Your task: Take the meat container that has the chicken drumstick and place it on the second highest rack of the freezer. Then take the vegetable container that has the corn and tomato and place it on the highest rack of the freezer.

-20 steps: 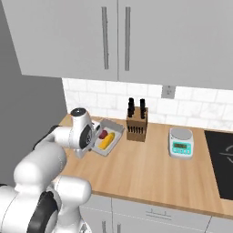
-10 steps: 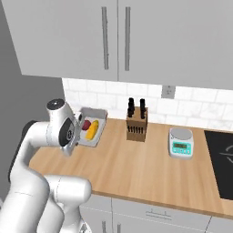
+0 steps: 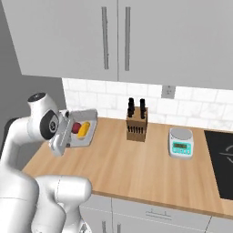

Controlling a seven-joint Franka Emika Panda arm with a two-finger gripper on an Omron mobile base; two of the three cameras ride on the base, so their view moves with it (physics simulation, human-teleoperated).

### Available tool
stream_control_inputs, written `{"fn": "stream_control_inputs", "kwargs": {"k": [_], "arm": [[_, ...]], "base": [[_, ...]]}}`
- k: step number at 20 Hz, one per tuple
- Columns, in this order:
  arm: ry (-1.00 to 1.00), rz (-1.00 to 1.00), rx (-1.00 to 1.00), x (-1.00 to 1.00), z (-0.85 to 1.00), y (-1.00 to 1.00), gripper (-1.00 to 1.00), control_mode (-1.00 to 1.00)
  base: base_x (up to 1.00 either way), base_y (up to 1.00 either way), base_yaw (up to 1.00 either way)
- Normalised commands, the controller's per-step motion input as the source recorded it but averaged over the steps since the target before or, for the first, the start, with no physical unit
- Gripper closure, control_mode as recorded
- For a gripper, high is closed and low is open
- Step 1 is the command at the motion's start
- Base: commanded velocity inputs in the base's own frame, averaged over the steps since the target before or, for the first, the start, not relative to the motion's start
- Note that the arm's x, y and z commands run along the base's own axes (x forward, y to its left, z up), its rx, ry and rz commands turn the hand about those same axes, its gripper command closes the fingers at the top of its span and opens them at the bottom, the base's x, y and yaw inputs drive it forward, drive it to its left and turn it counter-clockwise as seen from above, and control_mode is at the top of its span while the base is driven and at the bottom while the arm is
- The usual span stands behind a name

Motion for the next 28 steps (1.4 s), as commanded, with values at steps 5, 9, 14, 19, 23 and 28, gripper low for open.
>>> {"fn": "stream_control_inputs", "kwargs": {"k": [5, 9, 14, 19, 23, 28], "arm": [[0.0, -0.04, 0.21, -0.25, 0.01, -0.03, 1.0, -1.0], [-0.02, -0.15, 0.25, -0.75, 0.07, -0.22, 1.0, -1.0], [0.0, -0.11, 0.04, -0.52, 0.23, -0.05, 1.0, -1.0], [-0.01, -0.04, 0.0, -0.46, 0.06, -0.01, 1.0, -1.0], [0.0, 0.0, 0.0, -0.06, 0.0, 0.0, 1.0, -1.0], [0.0, 0.0, 0.0, 0.0, 0.0, 0.0, 1.0, -1.0]], "base": [[0.0, 0.0, 0.0], [0.0, 0.0, 0.0], [0.0, 0.0, 0.0], [0.0, 0.0, 0.0], [0.0, 0.0, 0.0], [0.0, 0.0, 0.0]]}}
